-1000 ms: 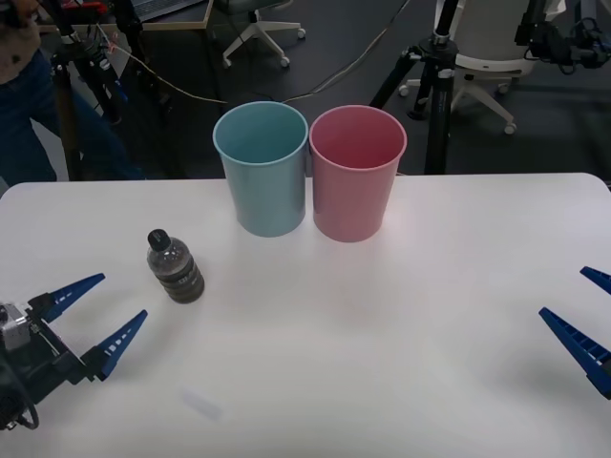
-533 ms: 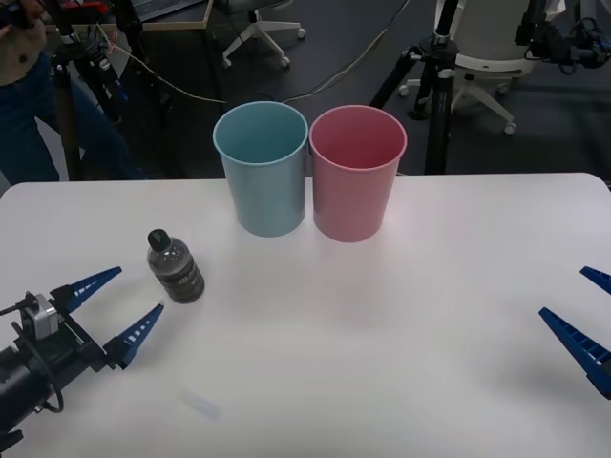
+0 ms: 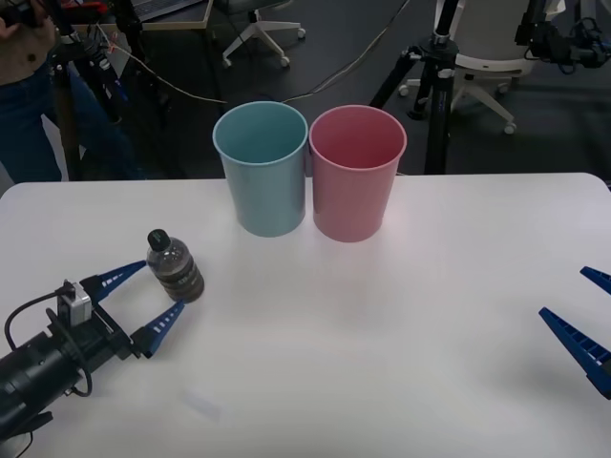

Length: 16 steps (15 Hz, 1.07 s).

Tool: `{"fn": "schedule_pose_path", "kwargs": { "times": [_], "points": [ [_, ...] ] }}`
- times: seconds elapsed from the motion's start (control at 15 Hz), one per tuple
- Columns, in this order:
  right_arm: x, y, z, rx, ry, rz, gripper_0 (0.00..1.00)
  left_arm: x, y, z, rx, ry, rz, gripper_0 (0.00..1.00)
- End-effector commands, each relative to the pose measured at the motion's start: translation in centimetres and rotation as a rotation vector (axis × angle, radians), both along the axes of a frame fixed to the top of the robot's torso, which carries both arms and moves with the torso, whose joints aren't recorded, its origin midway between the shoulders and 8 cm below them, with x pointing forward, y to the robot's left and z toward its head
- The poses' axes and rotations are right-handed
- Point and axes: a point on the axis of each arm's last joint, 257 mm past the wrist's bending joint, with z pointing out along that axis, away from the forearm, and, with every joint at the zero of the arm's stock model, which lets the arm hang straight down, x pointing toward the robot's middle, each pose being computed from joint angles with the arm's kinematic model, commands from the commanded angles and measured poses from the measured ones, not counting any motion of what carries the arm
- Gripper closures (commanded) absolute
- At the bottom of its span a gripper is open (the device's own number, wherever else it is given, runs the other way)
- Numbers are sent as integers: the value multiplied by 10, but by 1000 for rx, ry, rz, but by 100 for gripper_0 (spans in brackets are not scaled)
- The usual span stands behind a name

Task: Grasp the object on the table and drop it into the matching bin: aluminum can to the light blue bin, PET bottle to the pink bin.

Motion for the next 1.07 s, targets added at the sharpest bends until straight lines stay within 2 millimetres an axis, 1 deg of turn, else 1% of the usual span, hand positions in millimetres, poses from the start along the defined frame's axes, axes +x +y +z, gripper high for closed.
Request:
{"fn": "schedule_pose_path", "kwargs": {
  "times": [0.07, 0.27, 0.53, 0.8, 1.07],
  "points": [
    [0, 0, 0, 0, 0, 0, 0, 7, -6, -1, 6, 3, 2, 0],
    [0, 0, 0, 0, 0, 0, 0, 13, -13, -2, 3, 11, 5, 0],
    [0, 0, 0, 0, 0, 0, 0, 26, -24, -1, -7, 22, 5, 0],
    [0, 0, 0, 0, 0, 0, 0, 42, -25, -11, -8, 48, 4, 0],
    [0, 0, 0, 0, 0, 0, 0, 50, -27, -5, -11, 40, 5, 0]
  ]
}}
